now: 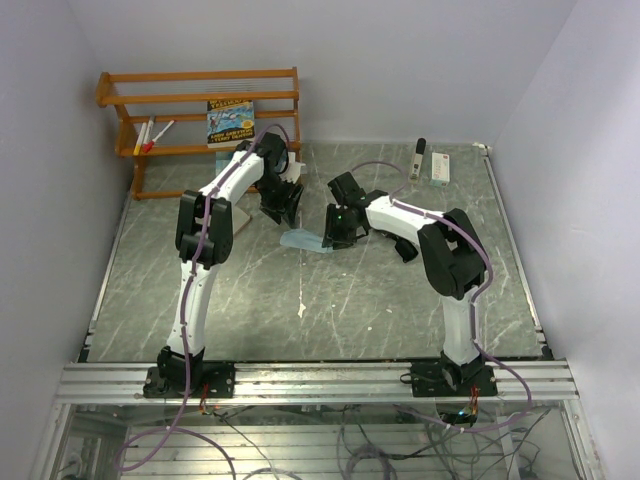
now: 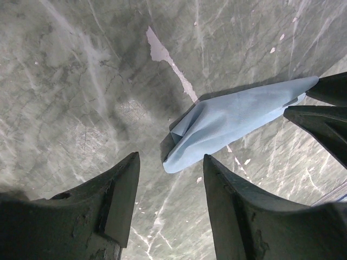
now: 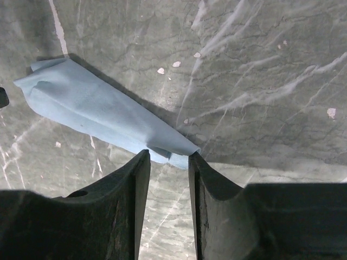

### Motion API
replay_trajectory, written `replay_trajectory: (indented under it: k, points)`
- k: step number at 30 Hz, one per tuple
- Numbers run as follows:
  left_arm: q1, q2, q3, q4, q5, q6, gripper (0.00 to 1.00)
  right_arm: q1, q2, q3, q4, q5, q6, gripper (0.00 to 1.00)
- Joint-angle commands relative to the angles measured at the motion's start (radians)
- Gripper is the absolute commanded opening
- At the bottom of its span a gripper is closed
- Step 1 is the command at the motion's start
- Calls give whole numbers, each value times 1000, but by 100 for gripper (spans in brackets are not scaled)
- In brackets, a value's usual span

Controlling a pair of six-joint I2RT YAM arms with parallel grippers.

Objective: Organize the sunglasses
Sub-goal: Fold the glasses cleaning cloth at the center of the board.

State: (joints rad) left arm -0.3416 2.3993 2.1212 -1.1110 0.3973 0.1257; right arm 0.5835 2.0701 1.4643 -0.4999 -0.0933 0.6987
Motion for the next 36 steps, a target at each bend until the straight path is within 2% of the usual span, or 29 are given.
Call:
replay_trajectory:
  k: [1, 13, 21, 36]
  points:
    - [8, -8, 2, 16, 35, -3, 60, -3, 21, -10, 3, 13, 5, 35]
    - [7, -14, -14, 20, 44, 0, 59, -14, 36, -11, 61, -1, 24, 34]
    - [7, -5, -9, 17, 56, -3, 58, -20, 33, -9, 80, -5, 29, 30]
    - [7, -2, -3, 10, 63, -3, 57, -23, 27, 22, 55, 9, 8, 29]
